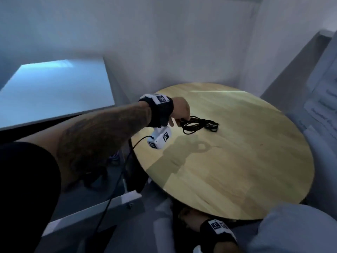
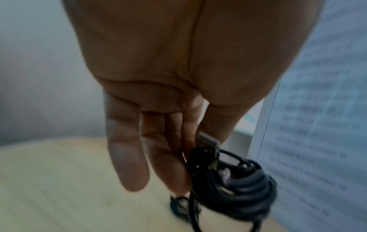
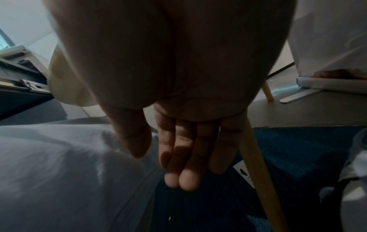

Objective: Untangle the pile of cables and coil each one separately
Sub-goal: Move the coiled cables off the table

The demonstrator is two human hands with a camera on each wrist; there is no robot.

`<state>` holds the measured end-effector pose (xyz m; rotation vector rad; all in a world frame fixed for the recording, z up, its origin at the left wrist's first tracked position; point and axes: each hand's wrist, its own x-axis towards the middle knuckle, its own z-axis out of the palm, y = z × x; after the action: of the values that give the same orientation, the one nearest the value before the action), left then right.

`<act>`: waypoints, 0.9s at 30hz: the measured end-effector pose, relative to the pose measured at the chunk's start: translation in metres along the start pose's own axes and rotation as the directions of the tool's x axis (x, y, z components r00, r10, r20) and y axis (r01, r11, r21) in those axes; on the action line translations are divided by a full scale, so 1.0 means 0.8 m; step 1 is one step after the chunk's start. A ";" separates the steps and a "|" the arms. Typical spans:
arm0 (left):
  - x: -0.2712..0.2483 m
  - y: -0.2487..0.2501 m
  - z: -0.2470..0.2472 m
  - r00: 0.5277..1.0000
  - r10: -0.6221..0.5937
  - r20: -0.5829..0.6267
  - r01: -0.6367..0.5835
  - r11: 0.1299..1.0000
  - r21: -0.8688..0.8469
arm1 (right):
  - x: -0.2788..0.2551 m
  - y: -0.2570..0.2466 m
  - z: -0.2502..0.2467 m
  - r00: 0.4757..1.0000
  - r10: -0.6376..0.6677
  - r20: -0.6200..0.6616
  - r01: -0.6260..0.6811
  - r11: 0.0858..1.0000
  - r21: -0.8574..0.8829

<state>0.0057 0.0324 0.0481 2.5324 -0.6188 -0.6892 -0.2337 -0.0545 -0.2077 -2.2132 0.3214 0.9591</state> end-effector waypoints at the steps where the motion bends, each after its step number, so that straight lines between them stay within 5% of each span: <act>1: -0.026 -0.009 -0.024 1.000 0.010 -0.024 -0.010 1.000 -0.014 | 0.003 0.002 0.001 0.999 0.001 0.037 0.000 1.000 -0.021; 5: -0.130 -0.077 -0.103 0.994 -0.049 -0.098 0.053 0.998 0.042 | 0.016 0.002 0.008 1.000 -0.002 0.013 0.003 0.996 -0.086; 8: -0.193 -0.152 -0.128 0.988 -0.149 -0.046 0.153 0.985 0.078 | 0.018 -0.003 0.010 1.000 -0.002 0.012 0.003 0.993 -0.121; 15: -0.254 -0.280 -0.078 0.955 -0.281 0.096 0.246 0.931 0.271 | 0.020 -0.002 0.016 1.000 -0.003 -0.002 0.002 0.940 -0.340; 22: -0.223 -0.267 -0.046 0.996 -0.058 -0.067 0.077 0.946 0.316 | 0.022 0.001 0.020 1.000 -0.004 -0.029 -0.006 0.948 -0.318; 27: -0.190 -0.202 -0.073 0.965 0.065 -0.255 0.012 0.957 0.289 | 0.021 -0.004 0.021 1.000 0.028 0.001 -0.027 0.986 -0.166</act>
<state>-0.0311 0.2581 0.0646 2.8122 -0.6999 -0.2580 -0.2299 -0.0396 -0.2262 -2.3631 0.2796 1.0376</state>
